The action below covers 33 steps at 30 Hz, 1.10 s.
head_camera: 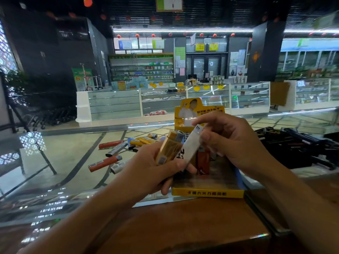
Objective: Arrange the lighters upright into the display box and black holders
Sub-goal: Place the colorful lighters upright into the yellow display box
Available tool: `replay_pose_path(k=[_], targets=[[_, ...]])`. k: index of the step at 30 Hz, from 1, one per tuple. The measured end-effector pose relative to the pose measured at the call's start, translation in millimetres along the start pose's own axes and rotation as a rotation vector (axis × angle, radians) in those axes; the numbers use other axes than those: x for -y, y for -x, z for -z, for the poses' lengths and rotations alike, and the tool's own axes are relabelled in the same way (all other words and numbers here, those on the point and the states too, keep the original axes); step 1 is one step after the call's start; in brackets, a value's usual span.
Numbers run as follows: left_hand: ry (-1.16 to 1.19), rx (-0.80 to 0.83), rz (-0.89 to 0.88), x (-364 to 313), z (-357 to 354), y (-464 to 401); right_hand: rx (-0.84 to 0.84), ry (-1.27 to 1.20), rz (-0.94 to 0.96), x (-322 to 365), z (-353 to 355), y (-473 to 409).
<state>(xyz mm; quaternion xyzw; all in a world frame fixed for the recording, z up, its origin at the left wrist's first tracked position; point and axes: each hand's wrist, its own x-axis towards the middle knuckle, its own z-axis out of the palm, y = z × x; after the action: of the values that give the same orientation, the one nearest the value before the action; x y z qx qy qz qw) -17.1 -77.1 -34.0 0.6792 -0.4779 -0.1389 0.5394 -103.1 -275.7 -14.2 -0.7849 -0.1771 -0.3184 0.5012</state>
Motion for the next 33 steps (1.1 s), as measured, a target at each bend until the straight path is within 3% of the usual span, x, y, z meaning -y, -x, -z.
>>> replay_pose_path(k=[4,7,9,16,23,28,33], targets=[[-0.044,-0.070,-0.097,3,-10,-2,-0.106,0.101,0.048,-5,0,6],[-0.117,-0.283,-0.182,8,-7,-5,-0.323,0.076,-0.008,-9,12,4],[-0.231,-0.355,-0.189,15,-1,-6,-0.362,0.121,-0.054,-13,24,3],[-0.316,-0.211,0.005,26,0,-5,-0.385,0.133,-0.050,-11,42,5],[-0.336,-0.127,0.042,27,-2,-5,-0.196,0.617,0.046,-17,46,7],[-0.307,-0.123,0.049,27,-1,-6,-0.046,0.808,0.121,-34,39,8],[-0.238,-0.120,0.103,29,-2,-7,-0.022,0.836,0.099,-42,41,9]])
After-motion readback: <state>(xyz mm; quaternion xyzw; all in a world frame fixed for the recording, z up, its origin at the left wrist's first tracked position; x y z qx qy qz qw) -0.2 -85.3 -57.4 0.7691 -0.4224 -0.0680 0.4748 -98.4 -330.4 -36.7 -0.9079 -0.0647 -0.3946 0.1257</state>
